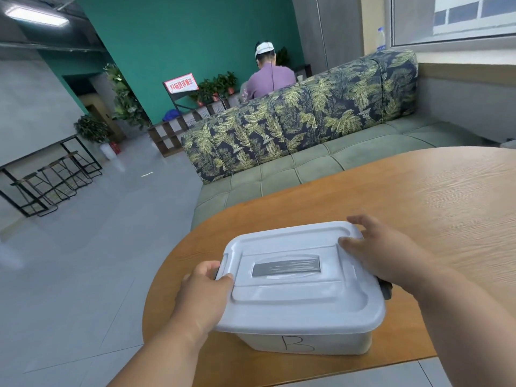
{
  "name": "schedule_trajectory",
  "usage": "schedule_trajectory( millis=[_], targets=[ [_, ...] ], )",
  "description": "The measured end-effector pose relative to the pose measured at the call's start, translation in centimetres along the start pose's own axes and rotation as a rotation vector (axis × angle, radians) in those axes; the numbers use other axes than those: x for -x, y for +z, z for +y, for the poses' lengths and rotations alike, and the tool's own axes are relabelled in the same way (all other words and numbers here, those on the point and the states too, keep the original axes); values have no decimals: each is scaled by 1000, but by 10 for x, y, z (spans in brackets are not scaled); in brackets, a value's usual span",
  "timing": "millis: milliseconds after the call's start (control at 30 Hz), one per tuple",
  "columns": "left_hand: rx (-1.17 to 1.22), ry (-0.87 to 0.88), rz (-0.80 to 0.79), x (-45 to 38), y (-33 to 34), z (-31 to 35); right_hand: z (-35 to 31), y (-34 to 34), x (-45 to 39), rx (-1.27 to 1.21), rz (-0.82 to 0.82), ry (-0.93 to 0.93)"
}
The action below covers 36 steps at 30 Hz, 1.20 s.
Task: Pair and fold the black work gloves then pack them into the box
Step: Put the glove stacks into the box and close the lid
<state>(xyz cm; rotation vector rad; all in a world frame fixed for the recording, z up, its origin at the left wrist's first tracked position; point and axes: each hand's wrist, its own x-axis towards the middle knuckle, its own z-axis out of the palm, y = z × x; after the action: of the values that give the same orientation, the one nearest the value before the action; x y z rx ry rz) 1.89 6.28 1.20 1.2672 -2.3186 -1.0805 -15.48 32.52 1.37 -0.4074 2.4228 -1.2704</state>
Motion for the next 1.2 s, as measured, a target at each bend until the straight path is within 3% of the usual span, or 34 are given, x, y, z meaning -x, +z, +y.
schedule_trajectory(
  millis=[200, 267, 367, 567, 800, 900, 1067, 1133, 1200],
  targets=[
    [194, -137, -195, 1, -7, -6, 2, -3, 13, 52, -66, 81],
    [200, -107, -159, -1, -5, -9, 1, -1, 16, 17, 12, 68],
    [167, -25, -11, 0, 2, -13, -3, 3, 18, 207, 157, 8],
    [172, 15, 111, -1, 10, -25, -11, 10, 23, 183, 152, -14],
    [139, 21, 164, -6, 18, -27, -13, 23, 23, 390, 147, -92],
    [164, 7, 192, -3, 22, -21, -12, 28, 13, 351, 180, -98],
    [209, 10, 183, -8, 23, -9, -9, 38, 4, 138, 367, -141],
    [232, 30, 154, -7, 18, -7, -11, 36, 14, 153, 425, -235],
    [118, 133, 168, 1, 9, -8, -14, 32, 27, 250, 383, -334]
  ],
)
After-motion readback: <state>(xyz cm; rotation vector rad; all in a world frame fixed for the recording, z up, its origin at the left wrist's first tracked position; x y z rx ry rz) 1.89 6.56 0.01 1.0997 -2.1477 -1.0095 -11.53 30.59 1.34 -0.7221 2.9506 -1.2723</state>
